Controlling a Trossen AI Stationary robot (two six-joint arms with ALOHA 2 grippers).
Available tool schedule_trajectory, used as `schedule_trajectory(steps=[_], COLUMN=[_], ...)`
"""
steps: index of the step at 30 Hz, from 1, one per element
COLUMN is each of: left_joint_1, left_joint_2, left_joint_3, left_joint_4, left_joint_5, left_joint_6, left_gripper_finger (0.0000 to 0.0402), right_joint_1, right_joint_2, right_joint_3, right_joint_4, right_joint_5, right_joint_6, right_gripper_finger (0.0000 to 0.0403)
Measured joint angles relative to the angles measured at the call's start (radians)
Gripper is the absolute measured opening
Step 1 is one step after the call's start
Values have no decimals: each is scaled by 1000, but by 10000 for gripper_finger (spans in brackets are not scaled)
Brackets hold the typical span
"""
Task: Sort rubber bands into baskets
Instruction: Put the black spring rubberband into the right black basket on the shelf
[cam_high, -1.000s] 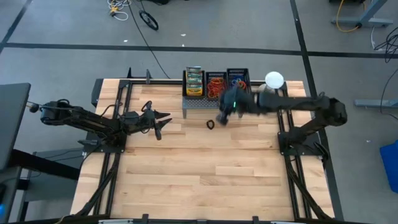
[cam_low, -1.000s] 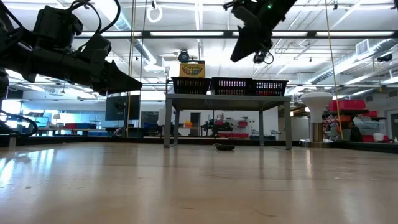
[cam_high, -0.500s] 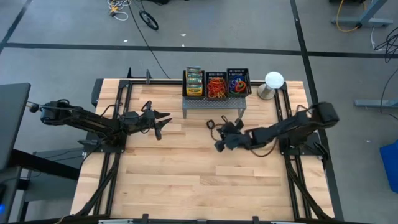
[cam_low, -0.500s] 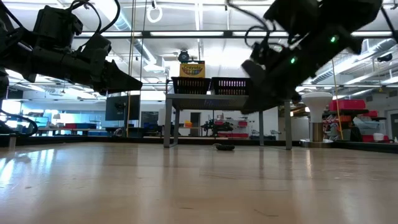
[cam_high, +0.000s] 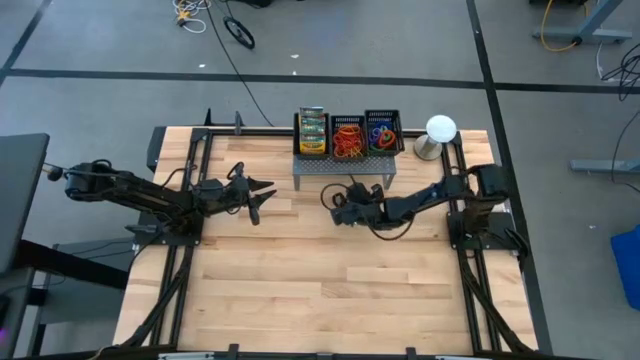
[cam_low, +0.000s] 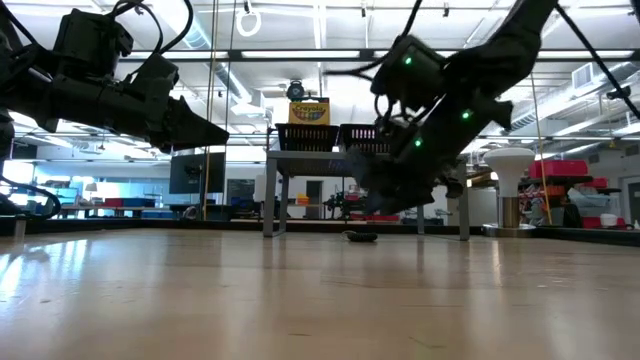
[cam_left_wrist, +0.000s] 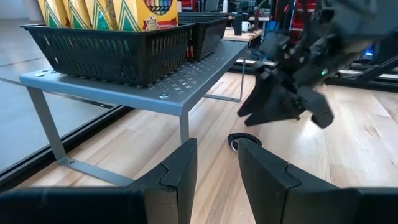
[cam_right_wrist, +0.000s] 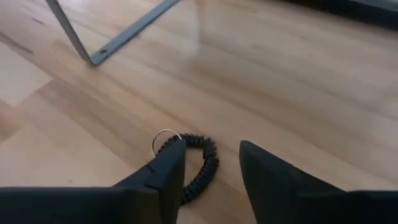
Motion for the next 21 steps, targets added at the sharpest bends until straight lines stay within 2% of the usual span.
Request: schedule_trajectory(steps=[4, 10, 14, 21], left_joint_1=[0, 0, 0, 0], left_joint_2=[0, 0, 0, 0], left_joint_3=[0, 0, 0, 0], left_joint_4=[0, -1, -1, 0], left_joint_5=[0, 0, 0, 0], left_joint_6=[0, 0, 0, 0], left_gripper_finger=[125, 125, 125, 125], right_joint_1=[-19, -25, -20, 14], right_joint_2=[43, 93, 95, 80], right_joint_3=[4, 4, 5, 6], right_joint_4=[4, 29, 33, 22], right_joint_5=[-26, -25, -41, -90], right_joint_6=[34, 62, 54, -27], right_gripper_finger=[181, 168, 131, 34])
